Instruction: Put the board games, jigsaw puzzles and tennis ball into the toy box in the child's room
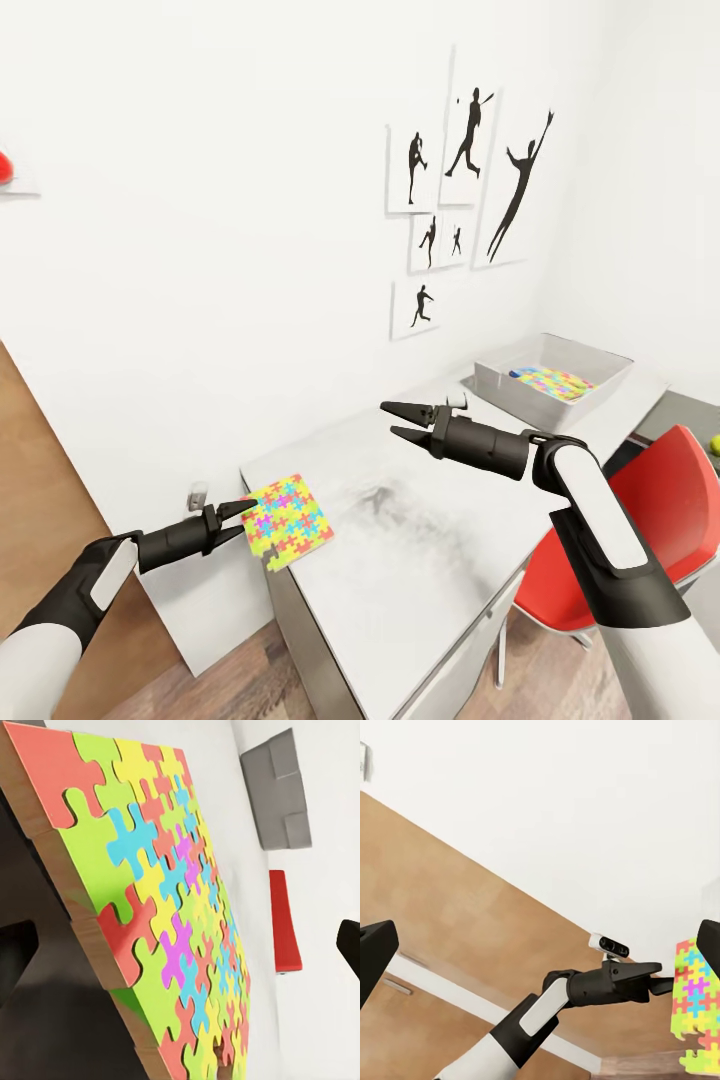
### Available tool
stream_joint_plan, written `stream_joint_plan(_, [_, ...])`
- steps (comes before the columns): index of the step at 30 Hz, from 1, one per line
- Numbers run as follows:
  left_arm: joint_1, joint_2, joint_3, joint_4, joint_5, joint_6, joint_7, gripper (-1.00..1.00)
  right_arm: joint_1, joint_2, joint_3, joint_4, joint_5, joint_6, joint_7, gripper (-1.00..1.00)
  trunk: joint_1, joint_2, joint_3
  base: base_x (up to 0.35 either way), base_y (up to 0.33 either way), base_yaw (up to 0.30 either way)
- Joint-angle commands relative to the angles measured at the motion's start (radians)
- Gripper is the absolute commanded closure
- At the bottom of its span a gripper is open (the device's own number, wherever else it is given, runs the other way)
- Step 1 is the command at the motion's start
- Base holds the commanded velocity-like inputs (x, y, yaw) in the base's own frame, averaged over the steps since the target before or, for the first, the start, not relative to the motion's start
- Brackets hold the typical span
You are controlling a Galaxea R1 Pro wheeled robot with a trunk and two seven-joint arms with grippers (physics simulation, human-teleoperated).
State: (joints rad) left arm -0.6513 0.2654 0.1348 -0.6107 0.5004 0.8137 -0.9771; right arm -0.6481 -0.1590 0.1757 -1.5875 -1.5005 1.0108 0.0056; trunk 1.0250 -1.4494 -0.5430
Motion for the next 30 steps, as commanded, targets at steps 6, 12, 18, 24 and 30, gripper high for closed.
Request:
stream_joint_plan(6, [-0.001, 0.001, 0.002, 0.000, 0.006, 0.005, -0.003, -1.00, -0.001, -0.001, 0.001, 0.000, 0.000, 0.002, 0.001, -1.00, 0.000, -0.001, -0.001, 0.000, 0.000, 0.000])
stream_joint_plan(12, [-0.001, 0.000, 0.002, 0.000, 0.009, 0.005, -0.003, 1.00, -0.001, -0.001, 0.001, 0.000, 0.000, 0.002, 0.000, -1.00, 0.000, -0.001, -0.001, 0.000, 0.000, 0.000])
stream_joint_plan(18, [-0.001, 0.000, 0.002, 0.000, 0.010, 0.005, -0.010, 1.00, -0.001, -0.001, 0.001, 0.000, 0.000, 0.002, 0.001, -1.00, 0.000, -0.001, -0.001, 0.000, 0.000, 0.000])
stream_joint_plan(24, [-0.001, 0.000, 0.002, 0.000, 0.009, 0.009, -0.017, 1.00, -0.001, -0.001, 0.001, 0.000, 0.000, 0.002, 0.001, -1.00, 0.000, -0.001, -0.001, 0.000, 0.000, 0.000])
stream_joint_plan(30, [0.000, 0.000, 0.002, 0.000, 0.009, 0.008, -0.020, 1.00, -0.001, -0.001, 0.002, 0.000, 0.000, 0.002, 0.001, -1.00, 0.000, -0.001, -0.001, 0.000, 0.000, 0.000])
